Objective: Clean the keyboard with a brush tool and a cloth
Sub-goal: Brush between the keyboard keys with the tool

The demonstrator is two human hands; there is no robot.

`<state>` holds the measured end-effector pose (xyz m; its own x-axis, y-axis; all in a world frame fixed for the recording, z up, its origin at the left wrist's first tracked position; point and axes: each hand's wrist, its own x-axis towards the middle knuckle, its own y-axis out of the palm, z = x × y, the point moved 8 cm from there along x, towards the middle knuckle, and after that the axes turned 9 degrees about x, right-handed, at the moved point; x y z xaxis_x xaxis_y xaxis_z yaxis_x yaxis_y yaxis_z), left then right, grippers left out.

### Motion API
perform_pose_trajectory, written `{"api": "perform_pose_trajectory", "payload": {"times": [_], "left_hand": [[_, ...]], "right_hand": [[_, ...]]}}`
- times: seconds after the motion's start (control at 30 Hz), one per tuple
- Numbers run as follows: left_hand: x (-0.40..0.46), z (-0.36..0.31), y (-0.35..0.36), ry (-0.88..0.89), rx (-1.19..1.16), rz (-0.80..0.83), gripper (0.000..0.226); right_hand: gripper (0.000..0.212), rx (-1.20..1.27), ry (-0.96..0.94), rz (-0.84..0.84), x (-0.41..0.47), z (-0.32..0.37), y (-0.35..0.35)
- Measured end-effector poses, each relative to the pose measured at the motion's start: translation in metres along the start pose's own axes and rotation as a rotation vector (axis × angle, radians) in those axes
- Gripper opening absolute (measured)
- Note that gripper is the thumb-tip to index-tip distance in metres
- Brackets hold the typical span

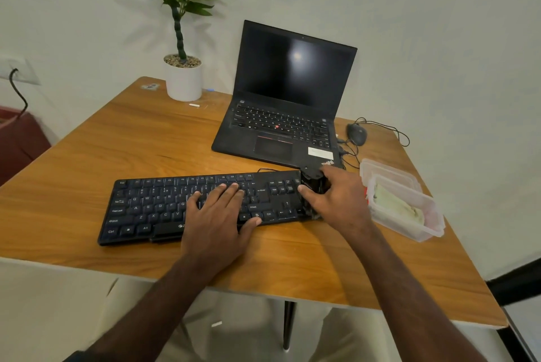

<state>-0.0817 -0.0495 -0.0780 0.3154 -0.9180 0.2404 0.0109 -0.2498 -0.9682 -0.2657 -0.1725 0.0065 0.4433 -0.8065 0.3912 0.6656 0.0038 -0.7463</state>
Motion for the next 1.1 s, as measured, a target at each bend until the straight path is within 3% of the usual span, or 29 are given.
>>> {"api": "perform_pose_trajectory", "payload": {"times": [0.13, 0.23, 0.3, 0.43, 0.6, 0.77, 0.93, 1.1], "left_hand": [[0.000, 0.000, 0.000, -0.005, -0.005, -0.007, 0.081], [0.001, 0.000, 0.001, -0.006, -0.007, -0.005, 0.077], [0.001, 0.000, 0.001, -0.002, 0.006, -0.004, 0.077], [0.000, 0.001, 0.002, -0.001, 0.012, -0.006, 0.078], [0.001, 0.001, 0.002, -0.005, 0.020, -0.016, 0.076], [0.001, 0.000, 0.002, 0.002, 0.020, -0.019, 0.076], [0.001, 0.001, 0.003, -0.002, 0.019, -0.026, 0.076], [0.001, 0.001, 0.004, 0.002, 0.024, -0.022, 0.077]], "right_hand": [[0.026, 0.096, 0.053, 0.016, -0.004, -0.013, -0.013], [0.025, 0.238, 0.107, -0.161, -0.006, -0.026, -0.037], [0.024, 0.303, 0.084, -0.189, -0.011, -0.025, -0.034], [0.024, 0.263, -0.034, -0.114, -0.028, -0.020, -0.015], [0.019, 0.374, 0.033, -0.282, -0.032, -0.044, -0.042], [0.027, 0.372, 0.006, -0.182, -0.035, -0.036, -0.015], [0.021, 0.452, 0.064, -0.333, -0.034, -0.043, -0.032], [0.026, 0.527, 0.081, -0.158, -0.037, -0.009, 0.009]]}}
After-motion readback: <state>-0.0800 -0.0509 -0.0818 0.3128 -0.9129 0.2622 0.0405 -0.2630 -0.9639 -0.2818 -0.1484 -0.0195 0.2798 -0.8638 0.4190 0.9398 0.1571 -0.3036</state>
